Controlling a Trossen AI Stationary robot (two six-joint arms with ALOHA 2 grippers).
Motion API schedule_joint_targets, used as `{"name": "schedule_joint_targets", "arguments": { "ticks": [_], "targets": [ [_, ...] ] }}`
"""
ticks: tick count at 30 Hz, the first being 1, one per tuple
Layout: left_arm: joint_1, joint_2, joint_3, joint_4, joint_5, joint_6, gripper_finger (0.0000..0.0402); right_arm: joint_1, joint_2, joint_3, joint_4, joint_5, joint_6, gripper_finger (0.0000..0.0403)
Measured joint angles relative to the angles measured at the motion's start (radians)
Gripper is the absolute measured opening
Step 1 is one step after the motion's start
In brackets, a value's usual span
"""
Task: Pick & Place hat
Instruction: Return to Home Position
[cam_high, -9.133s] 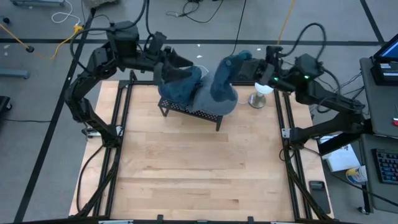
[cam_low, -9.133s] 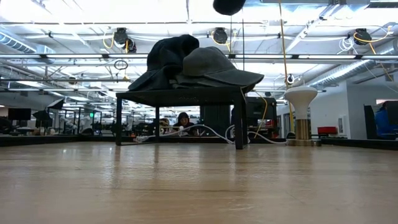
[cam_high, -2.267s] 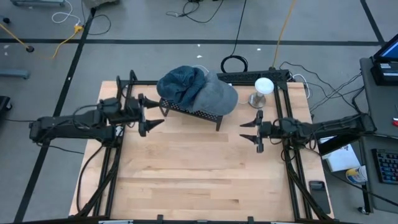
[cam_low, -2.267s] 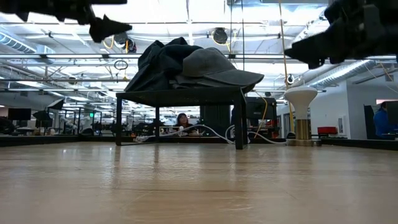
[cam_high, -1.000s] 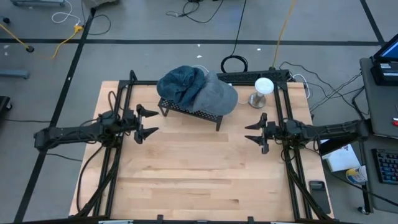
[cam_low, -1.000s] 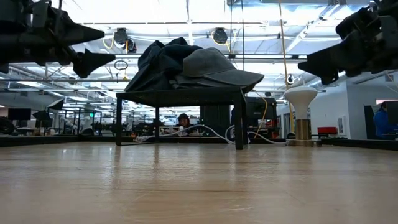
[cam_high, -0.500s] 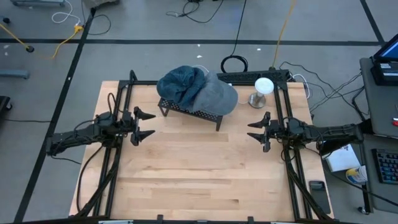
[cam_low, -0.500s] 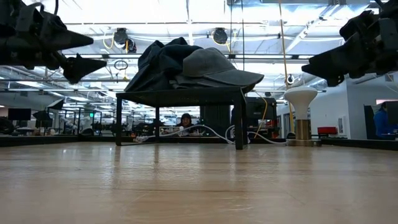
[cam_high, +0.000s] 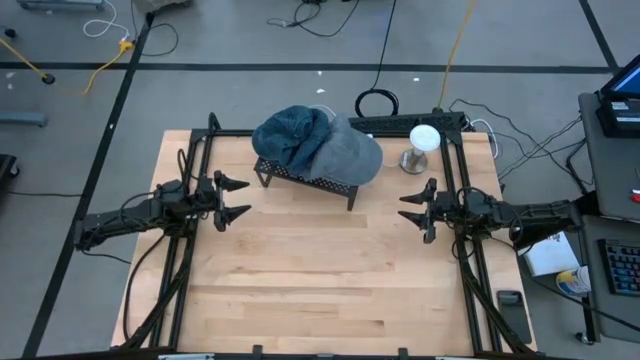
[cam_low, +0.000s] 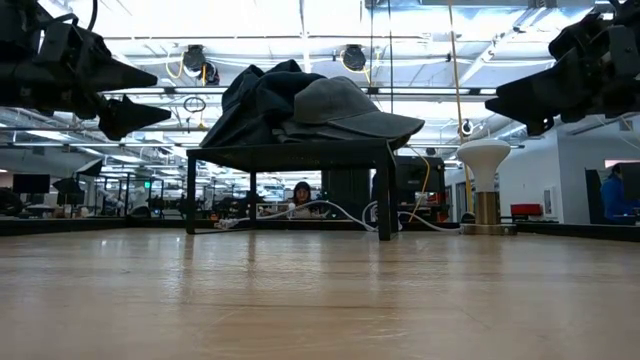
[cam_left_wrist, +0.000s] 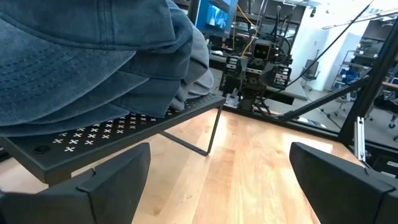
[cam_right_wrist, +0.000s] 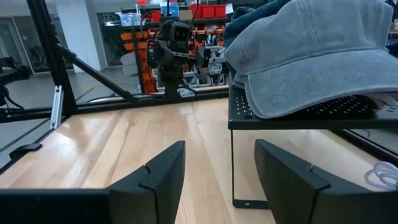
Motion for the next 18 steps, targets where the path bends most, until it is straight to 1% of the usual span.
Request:
{"name": "schedule_joint_targets", "arguments": {
  "ticks": [4, 18],
  "targets": [
    [0.000, 0.000, 0.000, 0.000, 0.000, 0.000, 0.0390, 0.000, 0.000, 0.000, 0.026, 0.001, 0.000, 0.0185],
    [0.000, 0.000, 0.000, 0.000, 0.001, 0.000, 0.0390, 0.000, 0.000, 0.000, 0.028, 0.000, 0.000, 0.0185]
  ]
}}
